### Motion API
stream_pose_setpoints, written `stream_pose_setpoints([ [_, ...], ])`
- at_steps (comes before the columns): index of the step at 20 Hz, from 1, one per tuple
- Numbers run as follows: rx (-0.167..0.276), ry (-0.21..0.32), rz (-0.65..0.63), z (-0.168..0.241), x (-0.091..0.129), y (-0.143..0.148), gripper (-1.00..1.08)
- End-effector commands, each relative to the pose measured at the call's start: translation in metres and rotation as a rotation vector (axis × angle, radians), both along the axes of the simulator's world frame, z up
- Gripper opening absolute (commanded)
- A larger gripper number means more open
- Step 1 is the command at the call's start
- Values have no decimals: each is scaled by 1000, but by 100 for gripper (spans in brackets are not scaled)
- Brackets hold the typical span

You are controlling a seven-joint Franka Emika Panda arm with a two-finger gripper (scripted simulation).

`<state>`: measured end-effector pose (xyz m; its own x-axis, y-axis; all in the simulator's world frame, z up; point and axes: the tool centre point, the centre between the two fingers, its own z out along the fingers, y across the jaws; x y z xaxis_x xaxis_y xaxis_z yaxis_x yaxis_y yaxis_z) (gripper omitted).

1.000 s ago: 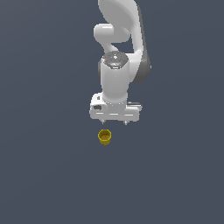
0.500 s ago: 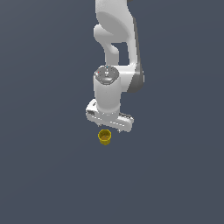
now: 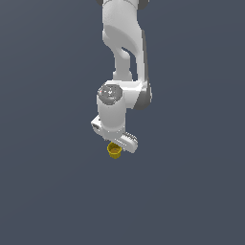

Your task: Pick up the object and move it to a goal position.

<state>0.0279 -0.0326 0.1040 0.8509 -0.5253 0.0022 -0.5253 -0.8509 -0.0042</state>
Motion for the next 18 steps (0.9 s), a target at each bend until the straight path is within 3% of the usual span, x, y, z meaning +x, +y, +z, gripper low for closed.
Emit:
stream_pose_setpoints([
  [1,-1,2,-31,-4,0,-3,100],
  [10,-2,4,-48,-11,0,-4,100],
  [18,-2,4,-52,-48,-1,-5,100],
])
